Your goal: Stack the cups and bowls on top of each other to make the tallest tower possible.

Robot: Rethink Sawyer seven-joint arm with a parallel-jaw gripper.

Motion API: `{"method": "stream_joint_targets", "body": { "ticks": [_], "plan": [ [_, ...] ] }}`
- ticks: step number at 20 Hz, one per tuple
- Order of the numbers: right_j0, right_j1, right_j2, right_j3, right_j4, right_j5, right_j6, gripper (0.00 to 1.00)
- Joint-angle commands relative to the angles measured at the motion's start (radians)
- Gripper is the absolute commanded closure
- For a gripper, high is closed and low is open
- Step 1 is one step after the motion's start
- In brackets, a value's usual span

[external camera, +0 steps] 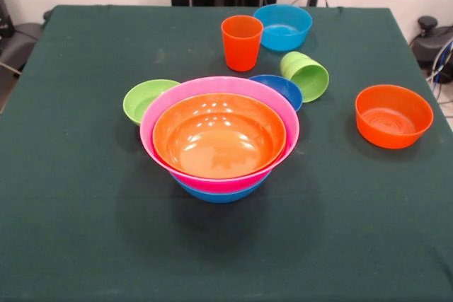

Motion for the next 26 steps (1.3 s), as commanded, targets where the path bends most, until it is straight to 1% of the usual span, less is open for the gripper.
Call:
{"method": "stream_joint_targets", "body": {
  "ticks": [1,2,3,4,6,7,8,10,11,12,13,14,16,18,19,20,23,24,26],
  "plan": [
    [0.027,-0.051,-0.002,-0.154,-0.044,0.4,0.183,0.0],
    [0.028,-0.06,-0.003,-0.161,-0.037,0.421,0.2,0.0],
    [0.029,-0.067,-0.003,-0.178,-0.026,0.465,0.227,0.0],
    [0.03,-0.074,-0.004,-0.185,-0.028,0.469,0.23,0.0],
    [0.044,-0.089,-0.02,-0.209,-0.042,0.431,0.283,0.0],
    [0.065,-0.093,-0.041,-0.227,-0.034,0.331,0.379,0.0],
    [0.071,-0.097,-0.047,-0.233,-0.024,0.296,0.417,0.0],
    [0.067,-0.127,-0.041,-0.231,-0.018,0.192,0.38,0.0],
    [0.056,-0.163,-0.027,-0.216,0.011,0.148,0.31,0.0],
    [0.052,-0.182,-0.021,-0.214,0.025,0.158,0.282,0.0],
    [0.06,-0.203,-0.027,-0.224,0.036,0.205,0.318,0.0],
    [0.069,-0.211,-0.033,-0.242,0.021,0.247,0.358,0.0],
    [0.068,-0.238,-0.019,-0.307,-0.009,0.369,0.352,0.0],
    [0.066,-0.245,-0.003,-0.353,-0.017,0.491,0.359,0.0],
    [0.06,-0.251,0.006,-0.367,-0.027,0.508,0.325,0.0],
    [0.058,-0.256,0.008,-0.371,-0.027,0.519,0.319,0.0],
    [0.049,-0.283,0.01,-0.408,-0.007,0.611,0.316,0.0],
    [0.047,-0.287,0.01,-0.41,0.0,0.614,0.305,0.0],
    [0.042,-0.303,0.005,-0.389,0.022,0.551,0.249,0.0]
  ]
}}
